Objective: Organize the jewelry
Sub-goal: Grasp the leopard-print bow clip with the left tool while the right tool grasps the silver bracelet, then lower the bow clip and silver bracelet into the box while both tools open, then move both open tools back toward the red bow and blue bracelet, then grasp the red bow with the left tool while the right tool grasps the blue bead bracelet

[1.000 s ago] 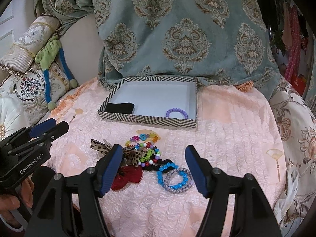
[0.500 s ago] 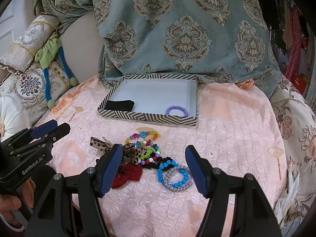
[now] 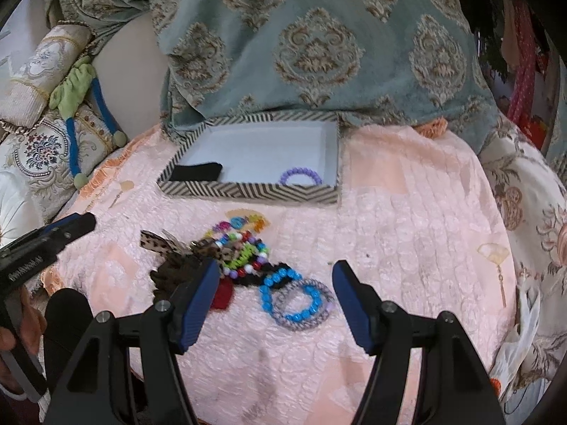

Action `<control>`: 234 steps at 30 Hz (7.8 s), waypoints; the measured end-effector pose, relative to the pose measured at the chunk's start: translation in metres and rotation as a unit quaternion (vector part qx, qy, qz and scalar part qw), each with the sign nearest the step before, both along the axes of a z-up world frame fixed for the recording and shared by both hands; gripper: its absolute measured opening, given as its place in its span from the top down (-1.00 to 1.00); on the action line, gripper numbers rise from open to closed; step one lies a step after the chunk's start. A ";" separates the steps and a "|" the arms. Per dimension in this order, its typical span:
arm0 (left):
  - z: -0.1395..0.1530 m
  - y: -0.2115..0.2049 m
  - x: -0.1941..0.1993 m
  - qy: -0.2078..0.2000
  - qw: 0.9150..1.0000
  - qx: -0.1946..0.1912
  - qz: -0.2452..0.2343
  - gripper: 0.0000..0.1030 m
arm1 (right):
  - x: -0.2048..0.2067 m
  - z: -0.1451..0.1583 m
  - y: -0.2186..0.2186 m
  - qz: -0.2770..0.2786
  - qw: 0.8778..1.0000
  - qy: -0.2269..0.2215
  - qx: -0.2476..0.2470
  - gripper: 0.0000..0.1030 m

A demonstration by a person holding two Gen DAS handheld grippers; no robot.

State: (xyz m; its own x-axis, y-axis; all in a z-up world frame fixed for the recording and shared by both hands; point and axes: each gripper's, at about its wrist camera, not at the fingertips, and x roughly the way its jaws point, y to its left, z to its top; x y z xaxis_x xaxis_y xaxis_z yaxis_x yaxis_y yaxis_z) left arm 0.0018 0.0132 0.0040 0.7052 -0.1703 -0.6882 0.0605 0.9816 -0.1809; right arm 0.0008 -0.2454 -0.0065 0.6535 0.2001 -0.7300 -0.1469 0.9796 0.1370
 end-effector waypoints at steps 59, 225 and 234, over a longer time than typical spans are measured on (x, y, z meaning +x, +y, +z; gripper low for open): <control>-0.026 -0.005 0.034 0.053 0.993 -0.081 -0.060 1.00 | 0.052 -0.091 -0.035 0.031 0.995 0.083 0.051 0.84; -0.092 -0.030 0.044 0.201 0.969 -0.142 -0.010 1.00 | 0.037 -0.078 -0.025 0.030 0.998 0.054 0.003 0.84; -0.055 -0.023 0.042 0.154 0.980 -0.128 -0.014 1.00 | 0.027 -0.019 -0.017 0.044 0.999 -0.002 0.019 0.84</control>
State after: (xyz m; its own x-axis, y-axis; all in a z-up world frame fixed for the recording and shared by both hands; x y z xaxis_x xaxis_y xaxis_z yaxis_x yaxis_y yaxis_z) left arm 0.0436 -0.0102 -0.0509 0.4637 -0.3810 -0.7999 -0.0096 0.9006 -0.4345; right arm 0.0279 -0.2628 -0.0251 0.6353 0.2845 -0.7180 -0.2324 0.9570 0.1736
